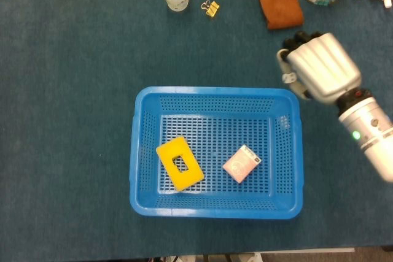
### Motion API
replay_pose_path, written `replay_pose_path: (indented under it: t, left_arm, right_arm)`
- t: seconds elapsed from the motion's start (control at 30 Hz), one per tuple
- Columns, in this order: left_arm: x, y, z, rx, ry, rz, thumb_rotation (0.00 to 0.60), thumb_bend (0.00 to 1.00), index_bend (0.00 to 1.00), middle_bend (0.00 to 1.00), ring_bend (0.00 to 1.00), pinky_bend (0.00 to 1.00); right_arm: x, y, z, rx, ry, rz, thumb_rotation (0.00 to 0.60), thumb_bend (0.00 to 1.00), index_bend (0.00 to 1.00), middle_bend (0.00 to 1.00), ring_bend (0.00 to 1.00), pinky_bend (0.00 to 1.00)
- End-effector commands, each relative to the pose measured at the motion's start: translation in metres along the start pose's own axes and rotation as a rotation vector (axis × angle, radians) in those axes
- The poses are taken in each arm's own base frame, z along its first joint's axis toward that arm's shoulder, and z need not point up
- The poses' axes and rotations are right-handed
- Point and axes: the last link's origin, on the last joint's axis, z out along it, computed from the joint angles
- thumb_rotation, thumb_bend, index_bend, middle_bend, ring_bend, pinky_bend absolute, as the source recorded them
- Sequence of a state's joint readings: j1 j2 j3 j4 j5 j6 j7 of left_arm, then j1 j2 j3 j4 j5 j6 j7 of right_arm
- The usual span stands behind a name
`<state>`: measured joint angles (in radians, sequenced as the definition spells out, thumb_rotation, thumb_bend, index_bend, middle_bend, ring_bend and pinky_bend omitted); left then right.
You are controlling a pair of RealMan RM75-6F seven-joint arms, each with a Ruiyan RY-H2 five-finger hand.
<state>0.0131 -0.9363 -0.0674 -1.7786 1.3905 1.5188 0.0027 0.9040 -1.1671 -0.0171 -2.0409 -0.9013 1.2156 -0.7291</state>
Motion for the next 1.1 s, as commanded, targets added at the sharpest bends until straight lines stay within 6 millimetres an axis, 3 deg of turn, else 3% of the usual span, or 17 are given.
replay_pose_path:
  t: [0.03,0.33,0.4,0.53,0.67,0.87,1.1]
  left_arm:
    - [-0.001,0.002,0.001,-0.004,-0.003,-0.001,0.600,0.23,0.32,0.32,0.23,0.24]
    - [-0.001,0.008,0.003,-0.021,-0.006,0.002,0.600,0.23,0.32,0.32,0.23,0.24]
    - [-0.001,0.008,0.004,-0.023,-0.007,0.004,0.600,0.23,0.32,0.32,0.23,0.24]
    - [-0.001,0.009,0.006,-0.024,-0.009,0.005,0.600,0.23,0.32,0.32,0.23,0.24]
    - [-0.002,0.010,0.008,-0.022,-0.009,0.006,0.600,0.23,0.32,0.32,0.23,0.24]
    - [-0.003,0.010,0.010,-0.023,-0.009,0.010,0.600,0.23,0.32,0.32,0.23,0.24]
    - [-0.006,0.012,0.013,-0.023,-0.013,0.021,0.600,0.23,0.32,0.32,0.23,0.24]
  right_arm:
    - [-0.022,0.023,0.008,-0.064,-0.074,0.003,0.600,0.23,0.57,0.42,0.31,0.47]
    - [-0.051,0.029,0.041,-0.105,-0.135,-0.007,0.600,0.23,0.55,0.41,0.30,0.47]
    - [-0.054,0.028,0.046,-0.108,-0.150,-0.007,0.600,0.23,0.49,0.39,0.27,0.46]
    - [-0.059,0.025,0.050,-0.110,-0.173,-0.002,0.600,0.23,0.22,0.29,0.19,0.39]
    - [-0.054,0.026,0.047,-0.108,-0.158,0.001,0.600,0.23,0.10,0.23,0.15,0.36]
    - [-0.029,0.041,0.018,-0.138,-0.072,0.062,0.600,0.23,0.08,0.23,0.14,0.36]
    - [-0.011,0.074,-0.043,-0.247,0.014,0.088,0.600,0.24,0.20,0.32,0.19,0.36]
